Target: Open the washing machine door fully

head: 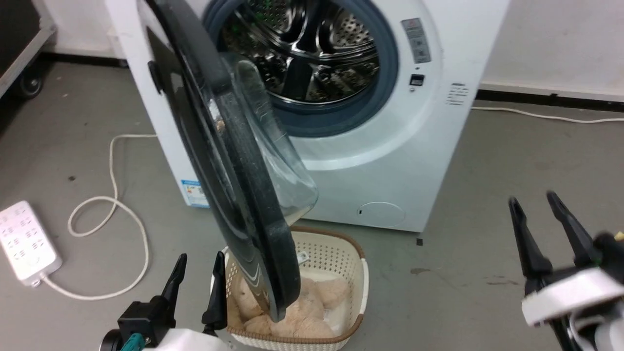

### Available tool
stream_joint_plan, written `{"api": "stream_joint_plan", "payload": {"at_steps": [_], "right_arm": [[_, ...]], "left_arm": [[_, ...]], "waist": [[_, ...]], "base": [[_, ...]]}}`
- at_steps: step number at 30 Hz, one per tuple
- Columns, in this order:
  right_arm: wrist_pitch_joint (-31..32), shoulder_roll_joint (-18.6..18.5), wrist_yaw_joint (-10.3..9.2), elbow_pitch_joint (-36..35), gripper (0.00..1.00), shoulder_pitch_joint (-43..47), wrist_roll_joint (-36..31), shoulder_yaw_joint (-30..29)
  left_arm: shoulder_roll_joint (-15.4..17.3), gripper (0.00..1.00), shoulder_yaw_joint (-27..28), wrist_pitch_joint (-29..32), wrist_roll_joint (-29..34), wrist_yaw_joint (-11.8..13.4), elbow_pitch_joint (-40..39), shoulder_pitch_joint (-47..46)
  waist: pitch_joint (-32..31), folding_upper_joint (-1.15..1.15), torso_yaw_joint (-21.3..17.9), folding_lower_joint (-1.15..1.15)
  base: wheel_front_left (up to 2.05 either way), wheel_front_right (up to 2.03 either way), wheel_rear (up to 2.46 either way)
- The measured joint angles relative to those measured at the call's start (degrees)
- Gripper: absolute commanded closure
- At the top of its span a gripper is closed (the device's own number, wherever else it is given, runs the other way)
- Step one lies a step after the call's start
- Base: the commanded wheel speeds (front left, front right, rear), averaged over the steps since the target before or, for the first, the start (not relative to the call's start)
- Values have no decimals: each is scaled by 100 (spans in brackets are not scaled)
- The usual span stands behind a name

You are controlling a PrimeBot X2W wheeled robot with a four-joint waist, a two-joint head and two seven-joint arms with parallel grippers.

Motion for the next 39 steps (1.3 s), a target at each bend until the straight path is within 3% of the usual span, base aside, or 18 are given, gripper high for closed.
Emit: {"api": "stream_joint_plan", "payload": {"at_steps": [5, 8, 22, 23, 24, 31, 39], "right_arm": [[-123, 837, 0, -344, 0, 742, -984, -754], [-225, 1252, 0, -469, 0, 1221, -1345, -856], [-375, 1319, 0, -186, 0, 1328, -1399, -743], [-376, 1321, 0, -174, 0, 1328, -1380, -735], [-377, 1321, 0, -166, 0, 1328, -1371, -731], [-392, 1322, 0, -153, 0, 1326, -1319, -701], [-379, 1326, 0, -149, 0, 1322, -1217, -767]], "left_arm": [[15, 0, 27, 0, 4, -44, 5, 42], [14, 0, 25, 0, 48, -44, 42, 117], [13, 0, 27, 0, 296, -38, 118, 170], [13, 57, 34, 0, 298, -37, 108, 170], [11, 100, 33, 0, 298, -37, 88, 170], [-13, 100, 219, 0, 323, 44, -252, 157], [-44, 100, 744, 0, -115, 165, -1862, -282]], "waist": [[-83, 0, -101, 0], [-82, 0, -158, 0], [-63, 0, -136, 1], [-59, 0, -133, 1], [-55, 0, -132, 0], [-13, 0, -132, 1], [-25, 0, -90, 1]], "base": [[0, 0, 0], [0, 0, 0], [0, 0, 0], [0, 0, 0], [0, 0, 0], [0, 0, 0], [0, 0, 0]]}}
